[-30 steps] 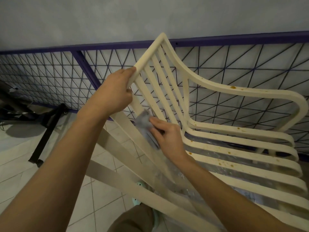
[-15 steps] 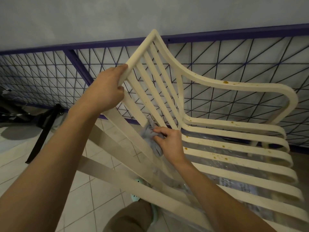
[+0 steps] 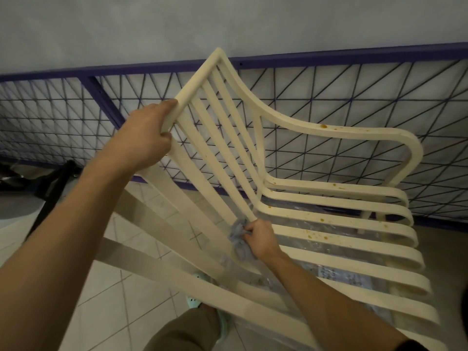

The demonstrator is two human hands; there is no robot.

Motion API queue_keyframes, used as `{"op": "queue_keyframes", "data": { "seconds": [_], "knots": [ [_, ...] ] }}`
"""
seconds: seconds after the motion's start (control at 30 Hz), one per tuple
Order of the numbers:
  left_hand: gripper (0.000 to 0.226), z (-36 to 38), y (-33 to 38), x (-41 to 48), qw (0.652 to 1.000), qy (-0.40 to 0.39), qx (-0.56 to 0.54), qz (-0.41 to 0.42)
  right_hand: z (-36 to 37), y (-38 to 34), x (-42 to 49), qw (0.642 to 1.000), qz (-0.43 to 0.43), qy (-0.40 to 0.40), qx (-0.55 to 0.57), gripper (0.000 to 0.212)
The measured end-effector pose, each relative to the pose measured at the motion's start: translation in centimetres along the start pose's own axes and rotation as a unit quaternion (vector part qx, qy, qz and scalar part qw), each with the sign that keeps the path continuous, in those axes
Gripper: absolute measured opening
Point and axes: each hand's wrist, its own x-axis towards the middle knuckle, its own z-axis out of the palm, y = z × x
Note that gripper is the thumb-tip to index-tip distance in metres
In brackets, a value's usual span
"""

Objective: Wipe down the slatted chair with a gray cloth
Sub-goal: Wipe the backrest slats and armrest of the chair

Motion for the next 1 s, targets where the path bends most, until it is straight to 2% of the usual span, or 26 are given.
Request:
{"op": "queue_keyframes", "data": {
  "seconds": [0.1,0.23,0.3,0.47,0.53,0.63,0.77,0.9,1.0],
  "knots": [
    [0.066,0.1,0.0,0.0,1.0,0.001,-0.011,-0.013,-0.2,-0.8,-0.3,0.998,0.012,0.04,0.042,0.026],
    [0.065,0.0,0.1,-0.1,1.0,-0.006,-0.022,-0.011,-1.2,-3.5,-0.5,0.996,-0.011,0.024,0.081,0.016],
    [0.066,0.0,0.2,-0.1,0.999,-0.006,-0.03,-0.014,-2.0,-5.1,-0.4,0.994,-0.03,0.032,0.098,0.019],
    [0.066,0.2,0.0,0.2,0.999,-0.001,-0.034,-0.016,-4.5,-11.5,-1.2,0.975,-0.139,0.061,0.165,0.015],
    [0.066,0.0,-0.1,0.2,0.999,-0.005,-0.03,-0.018,-5.3,-14.0,-1.8,0.958,-0.203,0.089,0.18,0.019],
    [0.065,-0.2,0.1,0.2,0.998,-0.011,-0.044,-0.032,-5.6,-15.2,-2.3,0.944,-0.243,0.126,0.186,0.028],
    [0.066,-0.3,-0.1,0.2,0.993,-0.017,-0.093,-0.069,-3.7,-11.6,-2.2,0.958,-0.206,0.119,0.16,0.029],
    [0.066,-0.6,-0.2,0.3,0.988,-0.014,-0.127,-0.089,-2.6,-5.6,-1.5,0.985,-0.117,0.052,0.114,0.018],
    [0.068,-0.6,-0.2,0.3,0.985,-0.024,-0.149,-0.085,-3.1,-3.4,-0.9,0.99,-0.109,0.022,0.088,0.017]
  ]
}}
